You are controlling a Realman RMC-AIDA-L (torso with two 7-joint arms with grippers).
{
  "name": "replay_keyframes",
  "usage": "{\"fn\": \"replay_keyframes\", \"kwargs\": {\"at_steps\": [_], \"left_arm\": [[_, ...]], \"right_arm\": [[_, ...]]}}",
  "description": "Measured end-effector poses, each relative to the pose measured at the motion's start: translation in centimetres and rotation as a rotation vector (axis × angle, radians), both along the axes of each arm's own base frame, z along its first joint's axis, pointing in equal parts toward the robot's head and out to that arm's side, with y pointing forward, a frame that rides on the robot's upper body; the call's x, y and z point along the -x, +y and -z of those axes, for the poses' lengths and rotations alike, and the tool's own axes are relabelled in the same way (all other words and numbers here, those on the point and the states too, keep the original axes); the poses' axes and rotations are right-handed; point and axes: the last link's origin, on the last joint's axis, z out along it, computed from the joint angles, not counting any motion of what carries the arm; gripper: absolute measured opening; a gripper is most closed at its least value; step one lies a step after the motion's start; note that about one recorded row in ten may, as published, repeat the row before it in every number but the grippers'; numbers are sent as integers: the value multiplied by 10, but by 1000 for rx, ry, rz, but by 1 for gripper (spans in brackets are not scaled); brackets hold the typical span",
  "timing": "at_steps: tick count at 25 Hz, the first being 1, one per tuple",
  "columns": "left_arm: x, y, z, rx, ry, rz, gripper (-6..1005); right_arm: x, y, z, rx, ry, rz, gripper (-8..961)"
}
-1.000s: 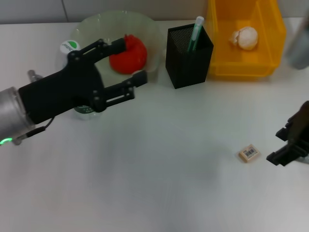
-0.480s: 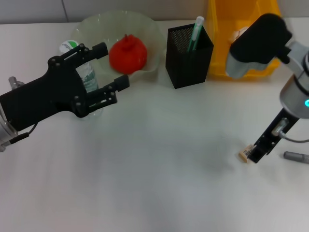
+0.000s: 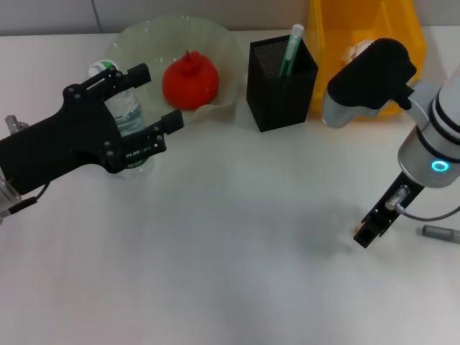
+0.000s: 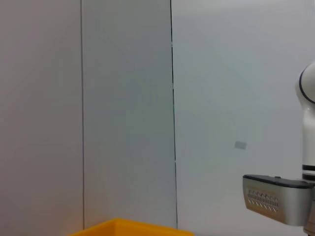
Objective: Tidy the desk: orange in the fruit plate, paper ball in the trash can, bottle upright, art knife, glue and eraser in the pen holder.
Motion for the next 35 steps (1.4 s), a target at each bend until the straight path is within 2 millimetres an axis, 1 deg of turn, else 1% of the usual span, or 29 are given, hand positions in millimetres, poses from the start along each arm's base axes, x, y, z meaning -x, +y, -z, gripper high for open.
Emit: {"fn": "replay_keyframes", "kwargs": {"at_steps": [21,26,30,32,35], "left_arm": [[2,-2,-2,-2,-5,-3,802],[3,-3,-6,-9,-15,2,802],[5,-4,-8,-17,-17,-2,802],[5,-4,-8,-19,-18,-4,802],[7,-4,-7,-19,-16,-7,802]], "right_arm": [[-11,4,7,-17,-19,8,502],[-10,4,7,-18,-17,5,455],[3,4,-3,-33,4,-26,417],[17,5,-15,-58,28,-56,398],[39,9,-37,-114,69,-116,397]]}}
